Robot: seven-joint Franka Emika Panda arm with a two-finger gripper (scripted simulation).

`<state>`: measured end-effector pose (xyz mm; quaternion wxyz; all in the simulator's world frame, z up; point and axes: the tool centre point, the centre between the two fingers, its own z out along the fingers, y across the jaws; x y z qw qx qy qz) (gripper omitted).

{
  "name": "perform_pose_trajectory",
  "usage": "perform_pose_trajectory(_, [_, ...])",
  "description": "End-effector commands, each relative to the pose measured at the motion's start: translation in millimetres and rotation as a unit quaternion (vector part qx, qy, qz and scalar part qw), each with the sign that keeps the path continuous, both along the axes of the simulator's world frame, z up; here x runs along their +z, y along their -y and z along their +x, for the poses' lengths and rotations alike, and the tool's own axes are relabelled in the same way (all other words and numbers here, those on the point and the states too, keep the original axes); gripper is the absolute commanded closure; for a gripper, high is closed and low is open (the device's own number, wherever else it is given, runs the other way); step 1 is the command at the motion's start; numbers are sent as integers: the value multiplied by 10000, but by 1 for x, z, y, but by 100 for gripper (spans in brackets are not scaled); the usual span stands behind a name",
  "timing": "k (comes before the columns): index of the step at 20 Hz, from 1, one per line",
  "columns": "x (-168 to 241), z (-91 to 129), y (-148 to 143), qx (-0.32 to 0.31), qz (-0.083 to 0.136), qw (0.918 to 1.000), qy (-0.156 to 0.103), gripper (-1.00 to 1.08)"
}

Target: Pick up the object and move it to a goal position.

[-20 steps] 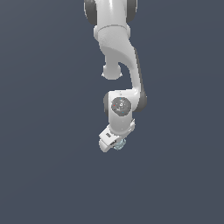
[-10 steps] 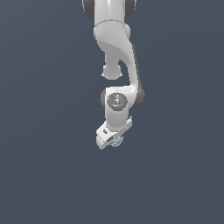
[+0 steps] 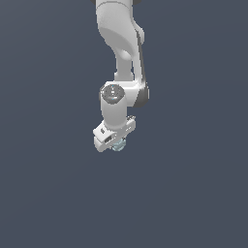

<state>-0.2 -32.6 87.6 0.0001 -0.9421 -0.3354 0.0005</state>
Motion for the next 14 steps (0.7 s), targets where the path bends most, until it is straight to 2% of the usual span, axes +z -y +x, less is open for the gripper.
perform_pose_trajectory(1, [15, -15, 19, -5, -2, 10000, 5, 108])
perform_pose_trajectory(14, [87, -89, 116, -7, 6, 10000, 8, 108])
